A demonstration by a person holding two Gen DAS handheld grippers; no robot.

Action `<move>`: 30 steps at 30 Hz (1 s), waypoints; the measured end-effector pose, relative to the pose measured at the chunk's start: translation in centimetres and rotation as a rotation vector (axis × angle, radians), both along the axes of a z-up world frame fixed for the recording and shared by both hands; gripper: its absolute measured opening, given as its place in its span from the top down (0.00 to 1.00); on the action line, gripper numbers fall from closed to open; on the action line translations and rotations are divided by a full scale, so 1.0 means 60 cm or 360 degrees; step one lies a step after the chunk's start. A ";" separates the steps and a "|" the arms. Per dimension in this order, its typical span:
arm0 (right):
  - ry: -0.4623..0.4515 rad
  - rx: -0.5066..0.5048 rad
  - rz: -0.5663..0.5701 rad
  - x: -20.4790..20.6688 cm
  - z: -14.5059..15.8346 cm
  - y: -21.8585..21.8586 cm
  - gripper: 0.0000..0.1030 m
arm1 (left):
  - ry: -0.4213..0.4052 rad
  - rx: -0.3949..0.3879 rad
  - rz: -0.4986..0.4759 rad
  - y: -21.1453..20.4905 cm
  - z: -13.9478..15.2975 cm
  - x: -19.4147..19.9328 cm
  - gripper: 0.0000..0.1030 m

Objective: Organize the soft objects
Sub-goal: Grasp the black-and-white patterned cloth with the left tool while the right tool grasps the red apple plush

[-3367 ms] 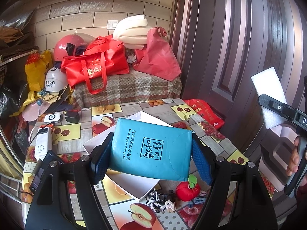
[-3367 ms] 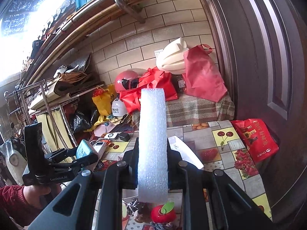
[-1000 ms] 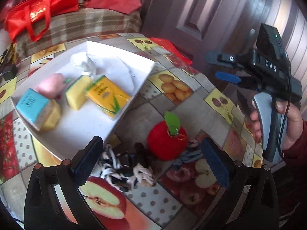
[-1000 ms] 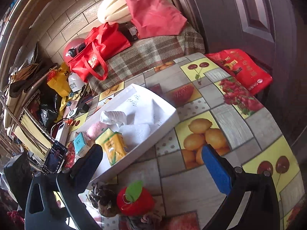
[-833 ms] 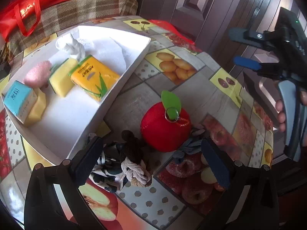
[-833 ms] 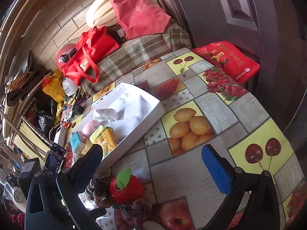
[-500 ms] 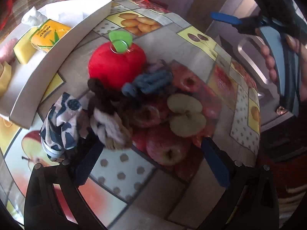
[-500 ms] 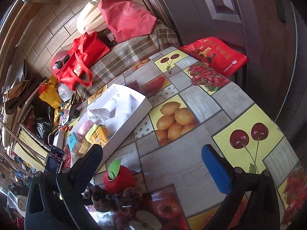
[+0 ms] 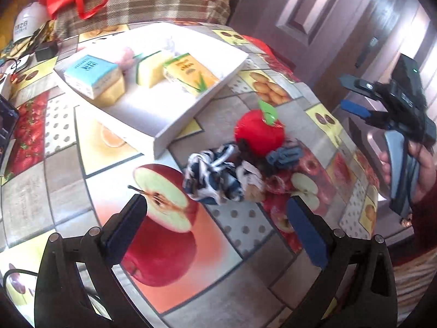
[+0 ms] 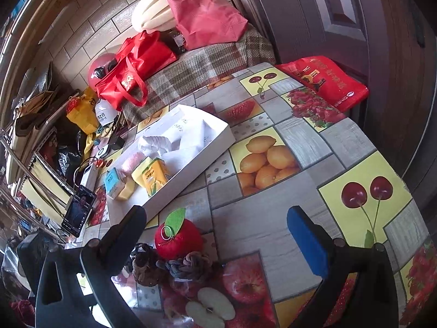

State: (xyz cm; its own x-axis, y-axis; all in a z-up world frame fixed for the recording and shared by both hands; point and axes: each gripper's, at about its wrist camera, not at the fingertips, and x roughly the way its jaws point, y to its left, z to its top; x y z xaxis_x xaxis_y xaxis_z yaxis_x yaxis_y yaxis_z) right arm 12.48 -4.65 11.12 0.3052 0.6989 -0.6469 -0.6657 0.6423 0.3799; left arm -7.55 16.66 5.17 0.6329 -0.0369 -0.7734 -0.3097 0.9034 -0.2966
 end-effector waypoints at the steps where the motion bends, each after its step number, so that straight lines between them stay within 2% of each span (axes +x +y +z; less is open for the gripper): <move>1: 0.0002 0.0000 0.0003 -0.001 0.000 0.000 0.00 | 0.0011 0.0003 0.0020 0.011 -0.004 0.006 0.01; 2: 0.0001 0.0000 0.0005 -0.002 0.001 0.000 0.00 | 0.0033 0.0014 0.0030 0.021 -0.008 0.010 0.03; 4: -0.0004 -0.0002 0.0001 -0.003 0.001 0.001 0.00 | 0.0099 0.0042 0.0043 0.030 -0.019 0.022 0.22; 7: -0.0014 -0.0004 -0.0010 -0.002 0.002 0.000 0.00 | 0.0105 0.0027 0.0032 0.025 -0.026 0.036 0.30; 9: -0.0011 -0.0015 -0.0003 -0.001 -0.002 0.004 0.00 | 0.0125 0.0083 0.0021 0.013 -0.030 0.052 0.32; 11: -0.0018 -0.0043 0.0032 -0.002 -0.006 0.017 0.00 | 0.0155 0.0101 0.0017 0.007 -0.037 0.066 0.44; 12: -0.0033 -0.0072 0.0064 -0.003 -0.010 0.028 0.00 | 0.0181 0.0101 0.0009 0.006 -0.044 0.071 0.62; 13: -0.0048 -0.0108 0.0110 -0.006 -0.014 0.041 0.00 | 0.0213 0.0096 -0.0014 0.004 -0.051 0.076 0.74; 15: -0.0078 -0.0166 0.0227 -0.015 -0.024 0.072 0.00 | 0.0220 0.0105 -0.0024 0.001 -0.056 0.076 0.74; 18: -0.0127 -0.0275 0.0420 -0.035 -0.044 0.127 0.00 | 0.0195 0.0048 -0.0001 0.009 -0.056 0.071 0.74; 22: -0.0182 -0.0446 0.0553 -0.057 -0.077 0.188 0.02 | 0.0181 0.0030 0.0033 0.016 -0.054 0.074 0.74; 23: -0.0187 -0.0472 0.0569 -0.060 -0.083 0.198 0.05 | 0.0178 0.0031 0.0029 0.015 -0.054 0.076 0.74; 24: -0.0194 -0.0510 0.0587 -0.064 -0.089 0.206 0.15 | 0.0174 0.0036 0.0026 0.013 -0.055 0.078 0.74; 25: -0.0198 -0.0567 0.0603 -0.066 -0.098 0.214 0.30 | 0.0164 0.0043 0.0023 0.012 -0.055 0.078 0.74; 27: -0.0149 -0.0617 0.0649 -0.068 -0.113 0.223 0.46 | 0.0152 0.0045 0.0010 0.011 -0.055 0.079 0.74; 30: -0.0133 -0.0611 0.0658 -0.066 -0.111 0.220 0.46 | 0.0133 0.0022 0.0008 0.011 -0.055 0.071 0.76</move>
State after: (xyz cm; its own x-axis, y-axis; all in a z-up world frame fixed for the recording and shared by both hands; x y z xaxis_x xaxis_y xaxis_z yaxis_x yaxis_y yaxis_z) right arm 8.50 8.54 4.46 0.1177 0.4908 -0.8633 -0.9087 0.4038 0.1057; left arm -3.30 17.32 1.89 0.5660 -0.0230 -0.8241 -0.3372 0.9057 -0.2569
